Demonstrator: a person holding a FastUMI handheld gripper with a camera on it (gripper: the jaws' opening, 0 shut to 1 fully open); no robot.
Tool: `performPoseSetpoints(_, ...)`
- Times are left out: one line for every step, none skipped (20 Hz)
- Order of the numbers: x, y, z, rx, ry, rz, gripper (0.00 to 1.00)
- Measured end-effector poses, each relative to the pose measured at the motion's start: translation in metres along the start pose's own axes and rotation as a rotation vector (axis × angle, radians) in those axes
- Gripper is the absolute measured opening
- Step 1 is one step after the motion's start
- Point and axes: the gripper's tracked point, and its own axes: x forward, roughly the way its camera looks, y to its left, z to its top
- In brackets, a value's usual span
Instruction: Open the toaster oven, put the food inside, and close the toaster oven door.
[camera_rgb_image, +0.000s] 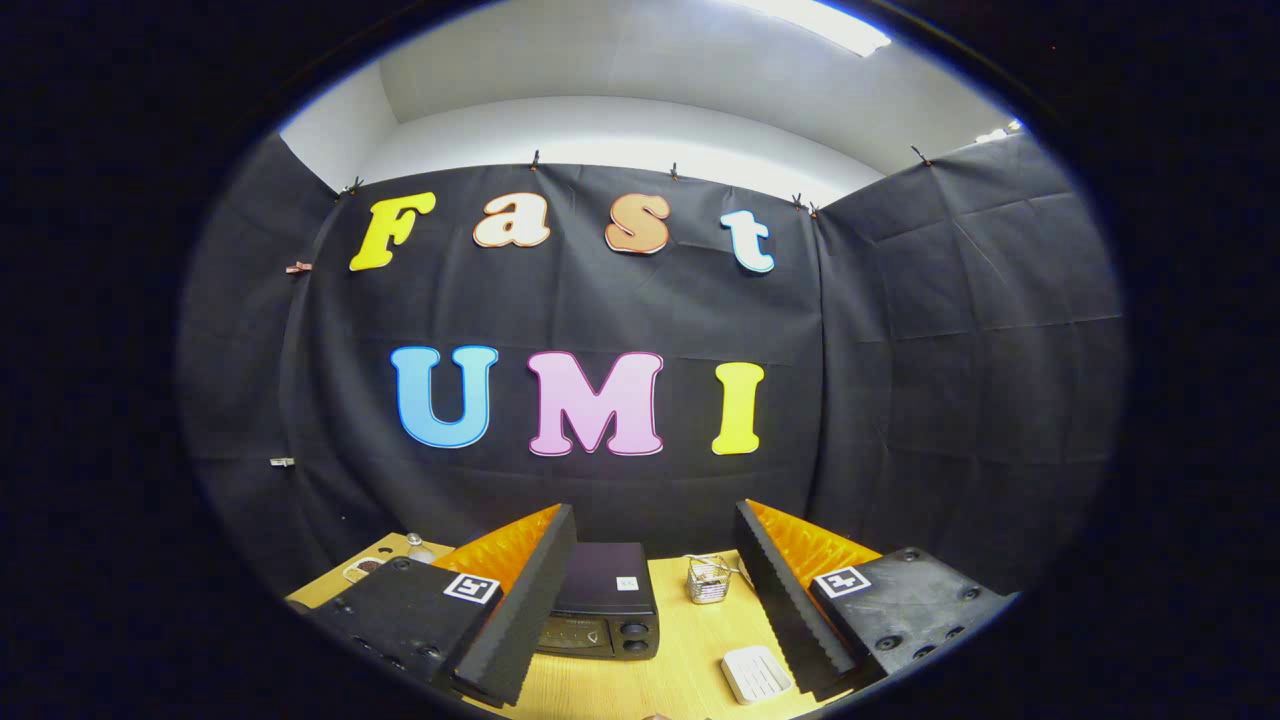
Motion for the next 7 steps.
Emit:
performPoseSetpoints(-0.0004, 0.0017, -0.0017, 0.007, 0.007, 0.006, 0.98)
performPoseSetpoints(-0.0006, 0.0031, -0.0023, 0.012, 0.01, 0.009, 0.98)
performPoseSetpoints(-0.0014, 0.0039, -0.004, 0.015, 0.013, 0.012, 0.98)
performPoseSetpoints(-0.0014, 0.0049, -0.0051, 0.02, 0.018, 0.018, 0.98)
performPoseSetpoints(-0.0013, 0.0066, -0.0065, 0.02, 0.021, 0.022, 0.98)
performPoseSetpoints(-0.0012, 0.0078, -0.0086, 0.02, 0.029, 0.025, 0.98)
performPoseSetpoints(0.0002, 0.0093, -0.0111, 0.024, 0.036, 0.03, 0.98)
